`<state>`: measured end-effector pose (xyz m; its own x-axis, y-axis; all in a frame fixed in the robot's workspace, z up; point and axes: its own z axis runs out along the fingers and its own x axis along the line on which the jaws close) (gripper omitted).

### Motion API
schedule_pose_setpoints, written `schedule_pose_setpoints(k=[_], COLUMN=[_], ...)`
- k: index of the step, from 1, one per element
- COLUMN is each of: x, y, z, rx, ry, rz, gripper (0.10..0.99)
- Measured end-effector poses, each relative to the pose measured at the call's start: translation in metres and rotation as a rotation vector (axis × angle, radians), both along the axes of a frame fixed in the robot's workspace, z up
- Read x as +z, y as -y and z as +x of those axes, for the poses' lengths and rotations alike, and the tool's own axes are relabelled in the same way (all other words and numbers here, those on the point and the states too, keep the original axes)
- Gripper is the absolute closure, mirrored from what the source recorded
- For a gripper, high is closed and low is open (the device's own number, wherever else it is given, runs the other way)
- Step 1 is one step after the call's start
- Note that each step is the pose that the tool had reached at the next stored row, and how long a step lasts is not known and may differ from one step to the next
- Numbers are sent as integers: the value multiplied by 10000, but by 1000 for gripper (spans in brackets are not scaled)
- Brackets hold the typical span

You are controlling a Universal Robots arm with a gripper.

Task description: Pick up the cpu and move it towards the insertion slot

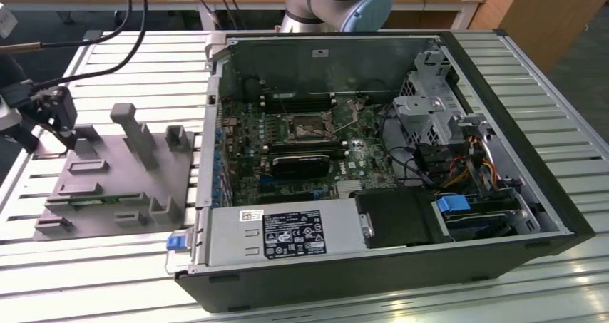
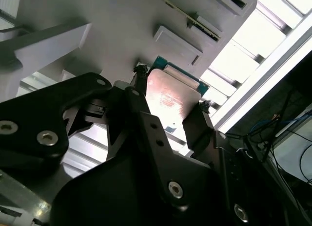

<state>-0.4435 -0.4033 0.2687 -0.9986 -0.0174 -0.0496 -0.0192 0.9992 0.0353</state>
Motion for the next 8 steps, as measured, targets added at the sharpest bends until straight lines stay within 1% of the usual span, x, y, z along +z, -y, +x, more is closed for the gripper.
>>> schedule_pose_setpoints(k=[8], x=[216], y=[0], z=[0], rx=[0], ry=[2], rz=[1], gripper=[545])
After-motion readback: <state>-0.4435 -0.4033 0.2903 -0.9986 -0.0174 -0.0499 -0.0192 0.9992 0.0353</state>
